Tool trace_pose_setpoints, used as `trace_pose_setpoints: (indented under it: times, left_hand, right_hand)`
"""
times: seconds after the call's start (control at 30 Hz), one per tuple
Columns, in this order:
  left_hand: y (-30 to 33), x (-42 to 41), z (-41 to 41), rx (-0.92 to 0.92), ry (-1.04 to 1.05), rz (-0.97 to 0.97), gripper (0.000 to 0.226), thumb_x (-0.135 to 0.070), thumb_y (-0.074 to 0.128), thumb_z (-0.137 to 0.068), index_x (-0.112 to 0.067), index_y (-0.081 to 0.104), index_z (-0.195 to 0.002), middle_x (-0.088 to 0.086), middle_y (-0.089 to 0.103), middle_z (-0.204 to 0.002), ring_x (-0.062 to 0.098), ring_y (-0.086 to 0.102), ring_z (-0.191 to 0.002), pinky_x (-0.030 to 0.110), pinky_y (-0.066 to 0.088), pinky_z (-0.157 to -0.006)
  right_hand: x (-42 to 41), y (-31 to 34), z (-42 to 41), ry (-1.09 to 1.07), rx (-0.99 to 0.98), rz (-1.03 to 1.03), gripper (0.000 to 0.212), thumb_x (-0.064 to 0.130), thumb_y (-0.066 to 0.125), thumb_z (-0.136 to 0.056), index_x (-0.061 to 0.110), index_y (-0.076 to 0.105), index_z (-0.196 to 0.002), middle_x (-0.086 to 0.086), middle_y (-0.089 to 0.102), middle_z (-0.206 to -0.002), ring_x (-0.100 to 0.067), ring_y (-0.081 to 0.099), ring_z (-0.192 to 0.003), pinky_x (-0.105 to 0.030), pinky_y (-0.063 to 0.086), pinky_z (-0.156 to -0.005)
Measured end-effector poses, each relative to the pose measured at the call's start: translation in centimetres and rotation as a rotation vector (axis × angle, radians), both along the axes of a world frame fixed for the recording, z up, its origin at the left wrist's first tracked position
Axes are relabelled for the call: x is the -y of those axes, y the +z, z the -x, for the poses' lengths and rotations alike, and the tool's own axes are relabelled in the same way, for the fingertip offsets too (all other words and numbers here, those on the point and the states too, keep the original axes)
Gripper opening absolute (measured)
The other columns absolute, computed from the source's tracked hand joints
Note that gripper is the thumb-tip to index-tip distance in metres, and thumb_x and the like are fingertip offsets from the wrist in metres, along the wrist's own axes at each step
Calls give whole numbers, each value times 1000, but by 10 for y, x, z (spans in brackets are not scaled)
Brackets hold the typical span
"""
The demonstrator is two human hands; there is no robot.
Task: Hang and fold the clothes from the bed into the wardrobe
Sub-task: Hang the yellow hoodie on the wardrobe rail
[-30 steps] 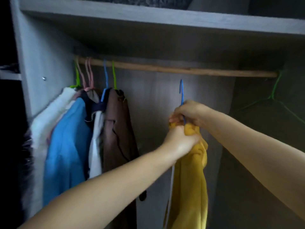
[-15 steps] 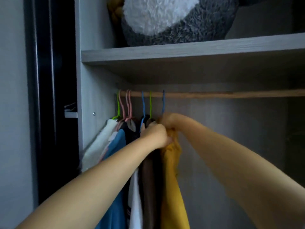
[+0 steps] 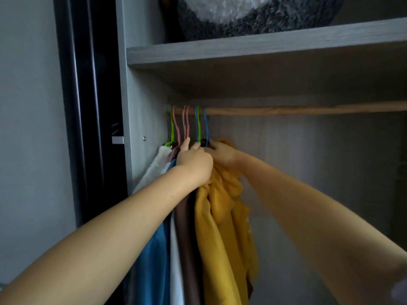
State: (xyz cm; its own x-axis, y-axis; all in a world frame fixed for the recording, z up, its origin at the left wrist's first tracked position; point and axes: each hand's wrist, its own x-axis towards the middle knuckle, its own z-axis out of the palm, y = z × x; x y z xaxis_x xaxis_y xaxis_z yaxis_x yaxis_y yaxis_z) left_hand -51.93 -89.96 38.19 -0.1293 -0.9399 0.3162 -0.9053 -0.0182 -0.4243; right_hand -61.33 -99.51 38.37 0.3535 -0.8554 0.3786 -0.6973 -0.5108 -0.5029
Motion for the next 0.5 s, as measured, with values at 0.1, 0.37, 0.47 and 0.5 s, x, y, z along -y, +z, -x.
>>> trace_pose_setpoints:
  times: [0.1, 0.37, 0.47, 0.5]
  left_hand:
    - [1, -10, 18, 113, -44, 158, 44, -20, 43, -97, -11, 44, -139, 14, 32, -150, 31, 17, -143, 56, -5, -115]
    - [-47, -17, 134, -210, -661, 417, 50, -31, 46, -96, -18, 36, -142, 10, 44, -141, 28, 37, -133, 51, 12, -115]
    - [-87, -27, 197, -232, -792, 311, 51, -31, 48, -92, -17, 39, -141, 10, 47, -137, 27, 40, -130, 51, 14, -114]
    - [-103, -35, 221, -228, -833, 256, 52, -30, 48, -92, -17, 38, -141, 10, 47, -137, 27, 41, -130, 51, 15, -114]
  right_hand:
    - [-7, -11, 42, -95, 75, 65, 52, 38, 36, -103, 13, 30, -148, -10, 36, -151, -27, 32, -140, -32, 26, -110]
    - [-108, -80, 225, -726, -291, 531, 55, 31, 33, -101, 20, 18, -152, -4, 19, -159, -19, 9, -148, -53, 1, -116]
    - [-175, -128, 293, -824, -497, 438, 56, 29, 36, -99, 21, 21, -152, -4, 18, -159, -19, 9, -148, -54, 2, -116]
    - [-199, -144, 314, -852, -531, 397, 55, 29, 37, -99, 21, 22, -152, -4, 18, -159, -18, 10, -148, -53, 2, -116]
